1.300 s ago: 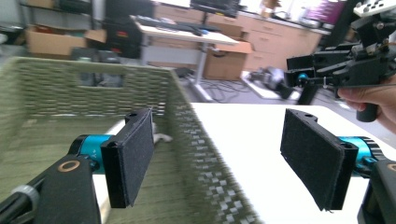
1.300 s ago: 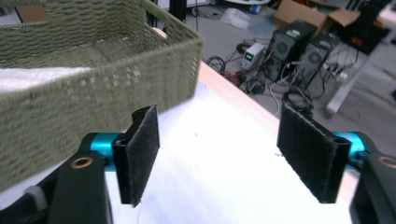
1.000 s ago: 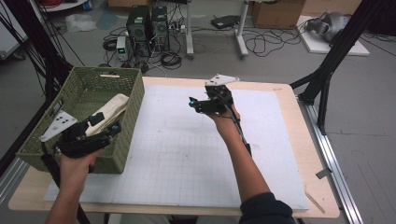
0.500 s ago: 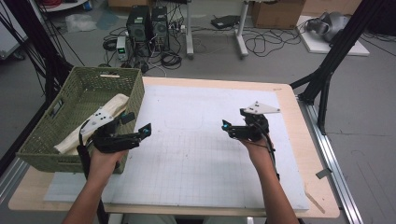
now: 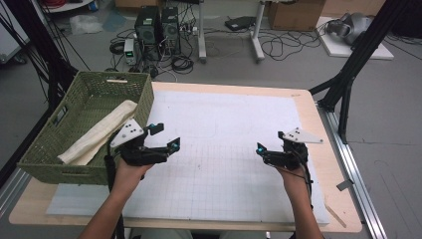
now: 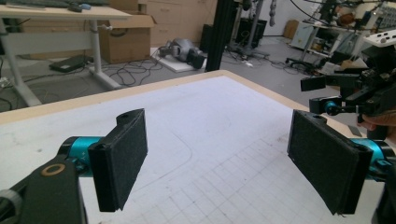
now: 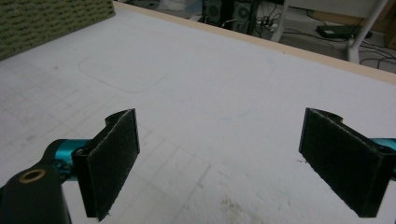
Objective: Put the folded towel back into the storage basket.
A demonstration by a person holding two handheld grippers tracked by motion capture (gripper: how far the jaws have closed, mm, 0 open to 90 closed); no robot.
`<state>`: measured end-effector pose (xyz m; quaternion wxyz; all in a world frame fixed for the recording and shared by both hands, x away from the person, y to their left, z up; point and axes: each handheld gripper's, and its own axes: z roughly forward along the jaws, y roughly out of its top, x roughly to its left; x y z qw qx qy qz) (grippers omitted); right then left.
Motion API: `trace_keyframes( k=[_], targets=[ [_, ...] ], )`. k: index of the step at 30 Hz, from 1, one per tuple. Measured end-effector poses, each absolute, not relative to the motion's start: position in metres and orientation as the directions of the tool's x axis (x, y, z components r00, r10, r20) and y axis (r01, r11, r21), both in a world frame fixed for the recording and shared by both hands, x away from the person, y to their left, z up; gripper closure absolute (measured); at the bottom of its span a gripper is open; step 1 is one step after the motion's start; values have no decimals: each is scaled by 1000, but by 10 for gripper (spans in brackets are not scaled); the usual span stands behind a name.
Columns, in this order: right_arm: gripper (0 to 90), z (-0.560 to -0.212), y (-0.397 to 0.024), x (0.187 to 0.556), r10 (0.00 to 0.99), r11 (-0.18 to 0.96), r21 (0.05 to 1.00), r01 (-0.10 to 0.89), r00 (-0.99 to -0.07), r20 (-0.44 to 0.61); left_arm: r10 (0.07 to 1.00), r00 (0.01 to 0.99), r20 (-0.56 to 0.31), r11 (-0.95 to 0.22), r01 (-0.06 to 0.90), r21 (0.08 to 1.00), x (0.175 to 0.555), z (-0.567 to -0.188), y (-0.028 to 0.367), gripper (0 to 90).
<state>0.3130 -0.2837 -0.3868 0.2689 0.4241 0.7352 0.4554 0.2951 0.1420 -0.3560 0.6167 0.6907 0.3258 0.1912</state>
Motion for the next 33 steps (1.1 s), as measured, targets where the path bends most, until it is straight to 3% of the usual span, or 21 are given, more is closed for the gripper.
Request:
trace_keyframes(
  k=[16, 33],
  targets=[
    [116, -396, -303, 277, 890, 223, 908, 354, -454, -41, 648, 755, -95, -81, 192, 978, 295, -388, 123, 207],
    [116, -402, -300, 278, 895, 229, 902, 366, -445, -47, 659, 745, -101, -103, 223, 969, 296, -400, 125, 212]
  ],
)
